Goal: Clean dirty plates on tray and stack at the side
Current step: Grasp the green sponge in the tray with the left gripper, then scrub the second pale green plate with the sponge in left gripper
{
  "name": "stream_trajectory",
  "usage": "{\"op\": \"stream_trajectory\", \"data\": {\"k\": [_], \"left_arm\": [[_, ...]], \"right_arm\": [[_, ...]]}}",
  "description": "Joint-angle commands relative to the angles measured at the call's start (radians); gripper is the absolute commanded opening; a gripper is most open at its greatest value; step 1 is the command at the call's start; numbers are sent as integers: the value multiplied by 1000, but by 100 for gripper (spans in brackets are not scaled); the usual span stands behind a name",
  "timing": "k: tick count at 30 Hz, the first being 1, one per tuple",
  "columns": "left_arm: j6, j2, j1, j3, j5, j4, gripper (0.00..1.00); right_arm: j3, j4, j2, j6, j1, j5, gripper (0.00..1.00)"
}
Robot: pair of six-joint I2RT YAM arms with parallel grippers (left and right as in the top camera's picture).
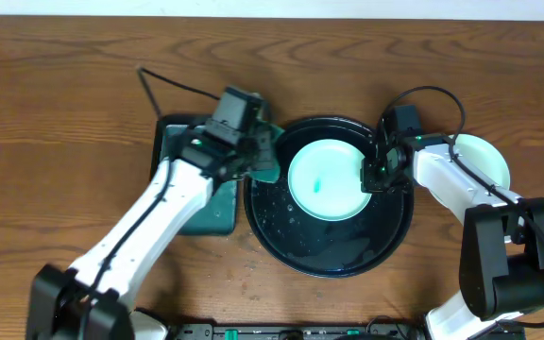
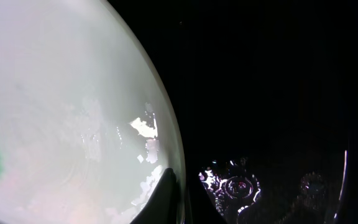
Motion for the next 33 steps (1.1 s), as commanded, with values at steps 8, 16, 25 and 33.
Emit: {"op": "stream_trajectory", "data": {"k": [8, 16, 25, 33], "left_arm": [[-182, 332, -132, 1, 270, 328, 7], [-200, 479, -176, 1, 300, 397, 7], [-13, 476, -148, 73, -256, -18, 7], [94, 476, -147, 138, -425, -96, 7]], "right_arm": [[-13, -50, 27, -15, 41, -5, 1], [-14, -47, 27, -14, 74, -5, 1], [-14, -46, 27, -14, 93, -5, 1], [-14, -43, 27, -15, 106, -5, 1]]}}
